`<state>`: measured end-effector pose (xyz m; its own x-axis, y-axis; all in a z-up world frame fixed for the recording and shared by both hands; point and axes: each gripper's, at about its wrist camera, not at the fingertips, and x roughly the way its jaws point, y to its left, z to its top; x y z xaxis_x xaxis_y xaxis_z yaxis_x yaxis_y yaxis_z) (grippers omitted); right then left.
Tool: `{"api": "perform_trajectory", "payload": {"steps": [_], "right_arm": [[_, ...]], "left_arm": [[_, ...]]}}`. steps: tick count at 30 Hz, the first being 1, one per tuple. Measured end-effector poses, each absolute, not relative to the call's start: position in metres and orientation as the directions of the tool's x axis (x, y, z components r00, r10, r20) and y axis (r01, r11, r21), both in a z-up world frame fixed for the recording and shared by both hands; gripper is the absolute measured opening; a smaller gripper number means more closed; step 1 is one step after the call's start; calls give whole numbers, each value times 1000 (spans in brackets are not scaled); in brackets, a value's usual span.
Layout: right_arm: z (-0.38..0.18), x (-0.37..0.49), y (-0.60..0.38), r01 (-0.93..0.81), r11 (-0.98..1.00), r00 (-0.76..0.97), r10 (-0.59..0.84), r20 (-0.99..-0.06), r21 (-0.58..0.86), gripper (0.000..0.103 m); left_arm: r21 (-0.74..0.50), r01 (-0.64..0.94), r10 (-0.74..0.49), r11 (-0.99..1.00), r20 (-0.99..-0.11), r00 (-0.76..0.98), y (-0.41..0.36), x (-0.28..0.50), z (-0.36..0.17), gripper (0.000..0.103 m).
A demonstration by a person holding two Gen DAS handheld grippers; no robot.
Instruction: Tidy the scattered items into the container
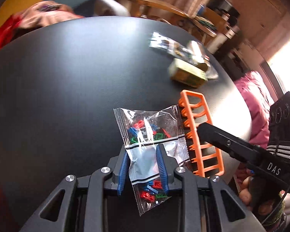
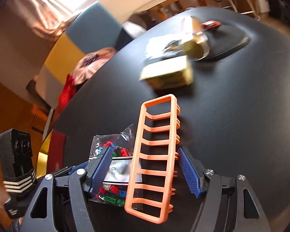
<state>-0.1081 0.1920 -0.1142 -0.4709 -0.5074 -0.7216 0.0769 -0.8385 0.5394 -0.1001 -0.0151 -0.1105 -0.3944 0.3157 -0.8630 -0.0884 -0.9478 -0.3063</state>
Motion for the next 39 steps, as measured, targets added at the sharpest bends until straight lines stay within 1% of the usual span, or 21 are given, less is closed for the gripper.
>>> {"api": "perform_trajectory", "payload": {"steps": [5, 8, 9, 10, 11, 13, 15, 21, 24, 32, 33, 35, 36, 37, 38, 39], "right_arm": [[-105, -89, 161, 125, -878, -478, -462, -747, 463, 73], [-97, -76, 157, 119, -915, -515, -389, -764, 386, 75], [-95, -72, 157, 114, -922, -520, -372, -769, 369, 75], [-92, -70, 158, 105, -928, -525, -358, -772, 358, 77], [-90, -68, 159, 96, -933, -530, -343, -776, 347, 80], [-87, -65, 161, 76, -938, -534, -324, -781, 337, 82], [-83, -66, 159, 64, -942, -528, -313, -790, 330, 82], [-78, -71, 142, 74, -965, -537, -252, -805, 253, 82], [-77, -72, 138, 81, -967, -535, -248, -808, 243, 82], [-81, -74, 138, 90, -971, -537, -233, -811, 219, 82], [-82, -73, 139, 90, -972, -536, -231, -812, 217, 82], [-84, -73, 140, 93, -970, -531, -240, -812, 226, 82], [-85, -73, 141, 97, -968, -530, -249, -811, 233, 82], [-85, -72, 141, 101, -965, -529, -257, -809, 241, 82], [-85, -72, 142, 102, -964, -530, -262, -807, 246, 82], [-86, -72, 142, 101, -963, -530, -266, -805, 251, 82]], "left_arm": [[-292, -4, 266, -956, -865, -425, -63, -69, -107, 29], [-295, 12, 260, -956, -861, -438, -82, -55, -104, 31], [-297, 15, 260, -955, -859, -441, -86, -51, -103, 33], [-308, 9, 272, -951, -855, -441, -90, -47, -103, 39], [-319, 4, 284, -948, -851, -441, -93, -43, -103, 42], [-356, 0, 318, -934, -833, -453, -92, -40, -103, 48], [-385, 3, 340, -923, -821, -459, -93, -37, -104, 49], [-383, 17, 334, -924, -826, -455, -94, -44, -108, 50], [-355, 12, 315, -935, -842, -438, -87, -49, -114, 50], [-346, 9, 302, -938, -829, -471, -77, -50, -111, 50], [-328, -2, 288, -945, -825, -486, -78, -47, -108, 50], [-329, -31, 303, -944, -824, -480, -80, -46, -108, 50], [-334, -40, 312, -942, -823, -475, -81, -46, -108, 52], [-338, -49, 321, -940, -822, -471, -83, -46, -108, 59], [-343, -58, 330, -937, -821, -466, -84, -46, -108, 62], [-360, -63, 349, -931, -823, -448, -83, -49, -111, 62]]}}
